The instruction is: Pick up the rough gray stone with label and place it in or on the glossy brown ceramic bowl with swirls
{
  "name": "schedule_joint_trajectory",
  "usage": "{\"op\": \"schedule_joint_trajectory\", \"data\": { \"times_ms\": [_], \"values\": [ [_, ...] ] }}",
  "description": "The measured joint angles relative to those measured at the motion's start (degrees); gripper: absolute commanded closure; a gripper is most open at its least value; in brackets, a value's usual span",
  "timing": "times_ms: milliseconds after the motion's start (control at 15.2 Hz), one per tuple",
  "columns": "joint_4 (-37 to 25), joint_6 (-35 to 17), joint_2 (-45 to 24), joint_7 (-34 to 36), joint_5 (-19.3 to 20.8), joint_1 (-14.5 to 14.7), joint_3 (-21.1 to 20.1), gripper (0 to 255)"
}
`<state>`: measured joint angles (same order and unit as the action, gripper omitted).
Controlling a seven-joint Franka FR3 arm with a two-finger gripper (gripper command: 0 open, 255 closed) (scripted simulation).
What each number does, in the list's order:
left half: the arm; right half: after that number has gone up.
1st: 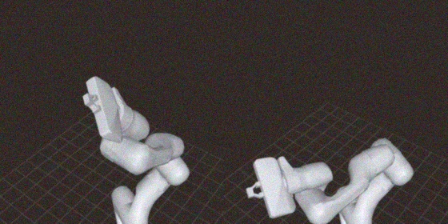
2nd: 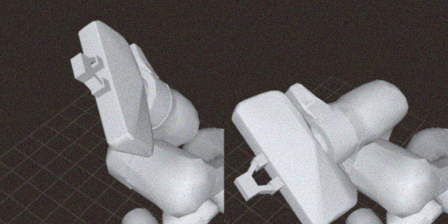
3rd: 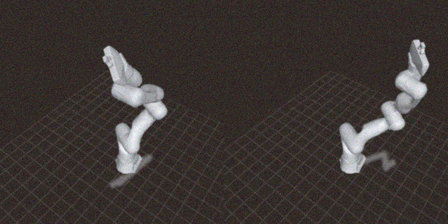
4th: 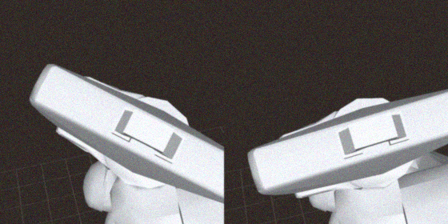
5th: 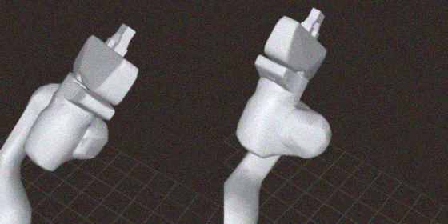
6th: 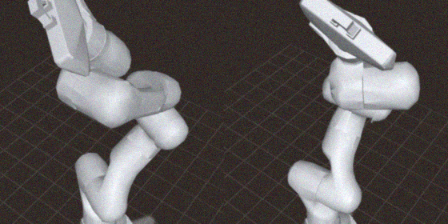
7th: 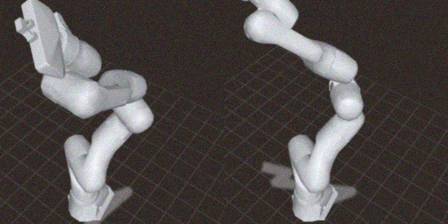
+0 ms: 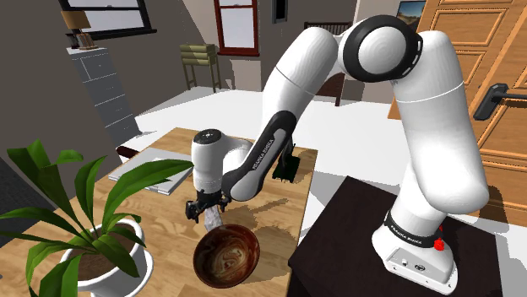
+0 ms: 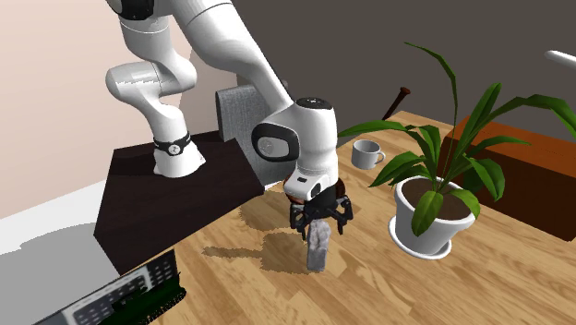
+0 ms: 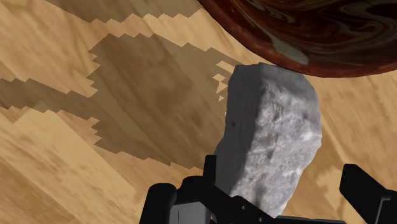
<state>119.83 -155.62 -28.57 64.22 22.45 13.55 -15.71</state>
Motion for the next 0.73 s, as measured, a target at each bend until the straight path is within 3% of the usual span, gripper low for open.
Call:
{"op": "schedule_joint_trajectory", "data": {
  "times_ms": [132,198,726],
  "values": [
    [-0.01,-0.01,-0.01,0.02,0.01,0.02,0.01,0],
    [-0.01,-0.01,-0.01,0.02,0.01,0.02,0.01,255],
    [0.01,0.02,-0.01,0.02,0.00,0.02,0.00,255]
  ]
}}
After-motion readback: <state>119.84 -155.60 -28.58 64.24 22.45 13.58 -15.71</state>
